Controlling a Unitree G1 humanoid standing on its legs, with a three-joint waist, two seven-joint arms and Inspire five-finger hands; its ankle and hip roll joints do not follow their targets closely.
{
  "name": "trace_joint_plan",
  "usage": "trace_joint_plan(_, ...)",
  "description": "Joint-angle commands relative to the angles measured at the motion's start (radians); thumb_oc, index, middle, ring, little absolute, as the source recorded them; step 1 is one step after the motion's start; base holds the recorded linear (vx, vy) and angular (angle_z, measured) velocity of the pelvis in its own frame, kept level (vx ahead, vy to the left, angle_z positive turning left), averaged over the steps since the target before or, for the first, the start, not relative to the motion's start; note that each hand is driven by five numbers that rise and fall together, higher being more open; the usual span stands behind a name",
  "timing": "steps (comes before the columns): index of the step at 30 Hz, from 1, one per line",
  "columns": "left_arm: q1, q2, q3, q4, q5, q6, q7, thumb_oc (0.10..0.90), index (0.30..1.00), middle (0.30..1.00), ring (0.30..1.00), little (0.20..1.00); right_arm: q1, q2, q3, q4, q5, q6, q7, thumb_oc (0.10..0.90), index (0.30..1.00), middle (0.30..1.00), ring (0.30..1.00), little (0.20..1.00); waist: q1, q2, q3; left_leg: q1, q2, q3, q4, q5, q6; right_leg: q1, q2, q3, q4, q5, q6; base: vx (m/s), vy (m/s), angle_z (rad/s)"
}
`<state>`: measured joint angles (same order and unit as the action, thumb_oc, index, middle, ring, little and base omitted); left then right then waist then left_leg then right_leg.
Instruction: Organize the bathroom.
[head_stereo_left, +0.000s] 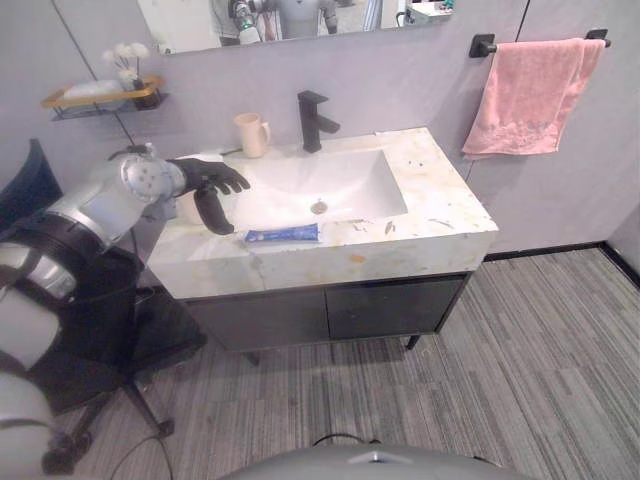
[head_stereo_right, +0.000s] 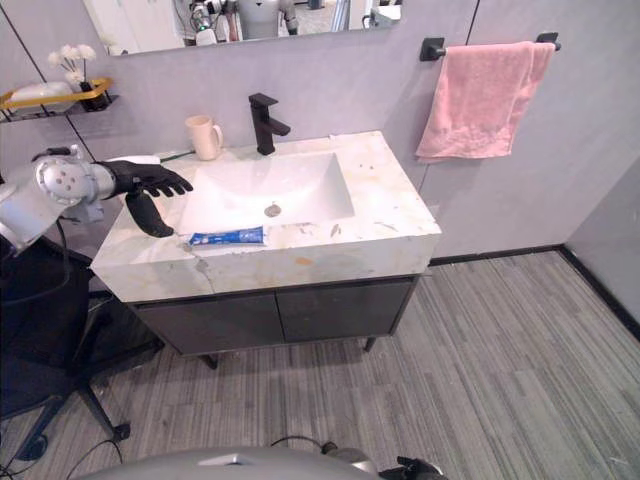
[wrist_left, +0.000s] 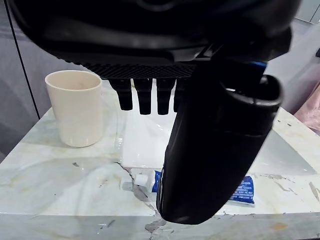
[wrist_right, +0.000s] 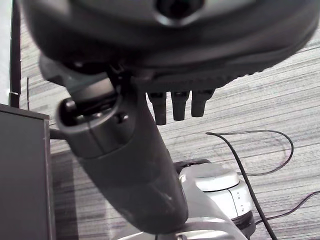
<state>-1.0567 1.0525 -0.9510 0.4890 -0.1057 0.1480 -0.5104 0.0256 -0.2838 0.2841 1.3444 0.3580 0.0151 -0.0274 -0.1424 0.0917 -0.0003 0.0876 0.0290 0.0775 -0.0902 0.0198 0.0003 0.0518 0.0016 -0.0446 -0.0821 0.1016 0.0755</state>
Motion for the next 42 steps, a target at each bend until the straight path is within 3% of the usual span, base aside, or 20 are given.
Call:
trace_joint_plan(1, -0.256, 0.072, 0.034, 0.075, 0.040, -0.040, 0.029, 0.800, 0.900, 0.900, 0.900, 0.900, -0.025, -0.052, 0.031, 0.016, -0.023, -0.013, -0.005, 0.800, 0.900, 0.900, 0.900, 0.900, -0.007, -0.017, 0.001, 0.037, -0.056, 0.055, 0.054, -0.024, 0.010, 0.005, -0.011, 0.028, -0.005, -0.010, 0.023, 0.00, 0.000, 0.00)
trace_joint_plan(24, -0.186, -0.048, 0.067, 0.052, 0.129, 0.040, 0.000, 0.800, 0.900, 0.900, 0.900, 0.900, -0.011, -0.054, 0.039, 0.016, -0.020, -0.015, -0.001, 0.800, 0.900, 0.900, 0.900, 0.900, -0.040, -0.015, 0.008, 0.041, -0.052, 0.084, 0.068, -0.038, 0.014, 0.009, -0.005, 0.041, -0.005, -0.019, 0.017, 0.00, -0.001, -0.01)
trace_joint_plan(42, -0.121, -0.099, 0.098, 0.067, 0.232, 0.053, 0.015, 0.800, 0.900, 0.900, 0.900, 0.900, 0.006, -0.065, 0.043, 0.007, -0.024, -0.020, 0.008, 0.800, 0.900, 0.900, 0.900, 0.900, -0.053, -0.019, 0.016, 0.034, -0.047, 0.092, 0.090, -0.044, 0.013, 0.013, -0.004, 0.040, -0.005, -0.024, 0.011, 0.00, 0.000, 0.00)
